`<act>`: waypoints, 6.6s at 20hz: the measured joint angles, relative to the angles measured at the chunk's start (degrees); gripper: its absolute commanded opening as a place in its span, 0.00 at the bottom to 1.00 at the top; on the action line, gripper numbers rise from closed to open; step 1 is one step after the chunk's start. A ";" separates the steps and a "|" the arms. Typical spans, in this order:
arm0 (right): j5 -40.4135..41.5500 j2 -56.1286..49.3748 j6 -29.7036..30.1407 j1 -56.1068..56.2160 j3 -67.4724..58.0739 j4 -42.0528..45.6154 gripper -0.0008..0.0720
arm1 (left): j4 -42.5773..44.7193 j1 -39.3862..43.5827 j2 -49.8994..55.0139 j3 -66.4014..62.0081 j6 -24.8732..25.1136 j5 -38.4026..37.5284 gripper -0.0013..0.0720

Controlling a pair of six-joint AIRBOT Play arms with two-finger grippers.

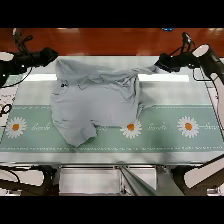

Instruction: Fold the shirts.

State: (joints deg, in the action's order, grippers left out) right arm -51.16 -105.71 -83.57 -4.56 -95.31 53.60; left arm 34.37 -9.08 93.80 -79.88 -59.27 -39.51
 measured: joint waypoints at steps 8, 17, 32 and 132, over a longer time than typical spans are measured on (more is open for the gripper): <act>-19.87 1.07 -1.86 -12.07 -6.69 -2.47 0.58 | 18.88 -13.07 -3.52 -2.03 -16.09 -23.45 0.71; -14.67 30.16 7.61 -20.09 37.22 -4.72 0.58 | 21.05 -25.57 -23.91 37.79 -21.79 -34.51 0.71; -11.63 36.26 15.28 -20.57 52.35 -7.19 0.58 | 14.14 -16.39 -20.70 46.53 -16.96 -20.22 0.04; -31.12 -0.59 4.33 -9.55 1.84 9.01 0.04 | 26.29 -2.23 11.15 -13.51 -18.53 -45.35 0.04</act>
State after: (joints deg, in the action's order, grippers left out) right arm -82.28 -106.30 -79.24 -14.11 -93.47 62.61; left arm 60.66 -11.31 104.95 -93.38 -77.80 -84.86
